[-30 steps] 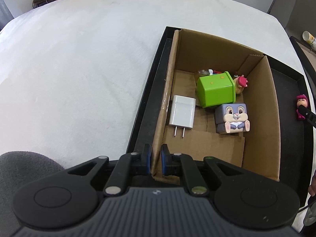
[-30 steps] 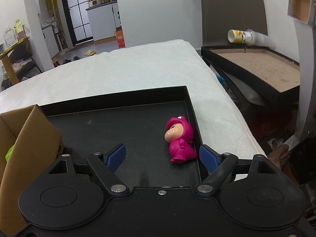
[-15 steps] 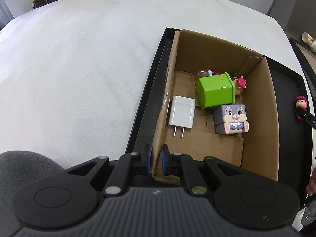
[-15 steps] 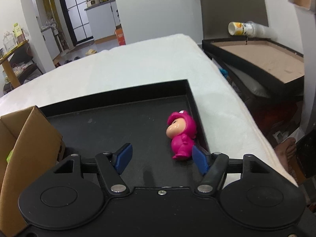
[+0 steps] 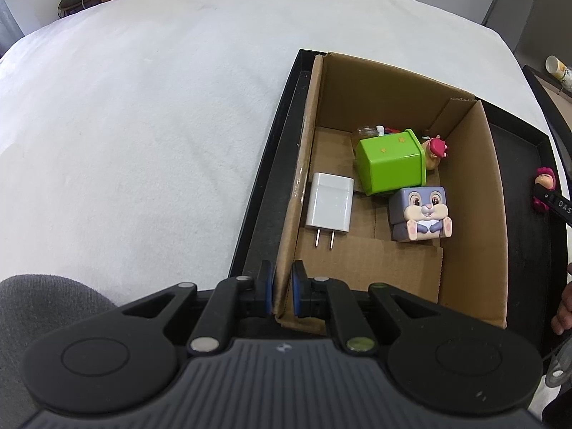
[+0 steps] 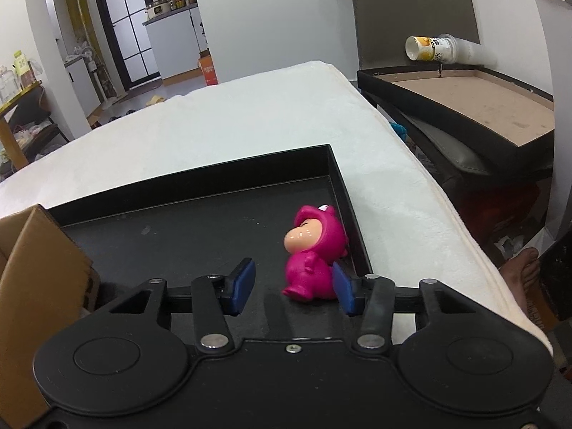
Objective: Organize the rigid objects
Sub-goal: 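Close the right gripper on the pink figure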
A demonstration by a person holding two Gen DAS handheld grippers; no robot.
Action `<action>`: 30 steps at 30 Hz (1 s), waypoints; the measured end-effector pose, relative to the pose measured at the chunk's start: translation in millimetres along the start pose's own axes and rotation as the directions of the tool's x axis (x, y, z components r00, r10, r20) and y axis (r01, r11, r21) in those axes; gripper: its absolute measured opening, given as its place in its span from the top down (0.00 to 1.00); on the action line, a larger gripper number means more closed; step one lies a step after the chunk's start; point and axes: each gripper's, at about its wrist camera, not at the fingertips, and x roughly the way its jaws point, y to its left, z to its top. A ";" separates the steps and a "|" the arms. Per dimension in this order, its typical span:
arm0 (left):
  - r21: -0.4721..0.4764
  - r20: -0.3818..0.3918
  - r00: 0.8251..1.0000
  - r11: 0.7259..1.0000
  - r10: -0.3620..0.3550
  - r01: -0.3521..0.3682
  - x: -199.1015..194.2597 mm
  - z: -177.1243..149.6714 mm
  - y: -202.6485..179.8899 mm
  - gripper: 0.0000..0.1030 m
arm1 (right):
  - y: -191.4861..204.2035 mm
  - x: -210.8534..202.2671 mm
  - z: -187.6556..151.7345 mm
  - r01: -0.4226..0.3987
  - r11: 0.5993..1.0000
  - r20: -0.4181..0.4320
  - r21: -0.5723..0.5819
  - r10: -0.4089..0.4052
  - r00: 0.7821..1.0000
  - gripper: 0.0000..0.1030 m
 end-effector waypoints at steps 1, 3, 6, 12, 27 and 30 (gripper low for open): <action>0.000 0.000 1.000 1.000 0.001 -0.001 0.0 0.1 -0.2 0.91 | -0.5 1.7 0.0 0.007 1.000 -0.006 0.002 -0.007 1.000 0.54; 0.000 0.000 1.000 1.000 0.001 -0.001 -0.2 0.3 -0.9 0.91 | -1.6 4.8 -1.1 0.019 1.000 -0.018 0.004 -0.019 1.000 0.57; 0.002 0.002 1.000 1.000 -0.001 0.001 -0.4 -0.1 -1.1 0.91 | -2.8 5.8 -3.4 0.029 1.000 -0.019 -0.001 -0.029 0.999 0.65; -0.005 0.004 1.000 1.000 -0.013 0.013 -2.6 0.2 -0.5 0.91 | -1.0 -5.0 -10.2 0.032 0.999 -0.021 -0.029 -0.032 0.999 0.66; -0.032 0.006 0.998 0.998 -0.057 0.057 -5.1 -0.1 7.9 0.91 | -6.1 -36.7 -29.9 -0.036 0.999 -0.128 -0.006 0.035 0.991 0.66; -0.034 0.007 0.998 0.998 -0.061 0.061 -4.9 0.4 7.5 0.90 | 1.3 -45.1 -36.8 -0.045 0.999 -0.163 -0.023 0.041 0.986 0.66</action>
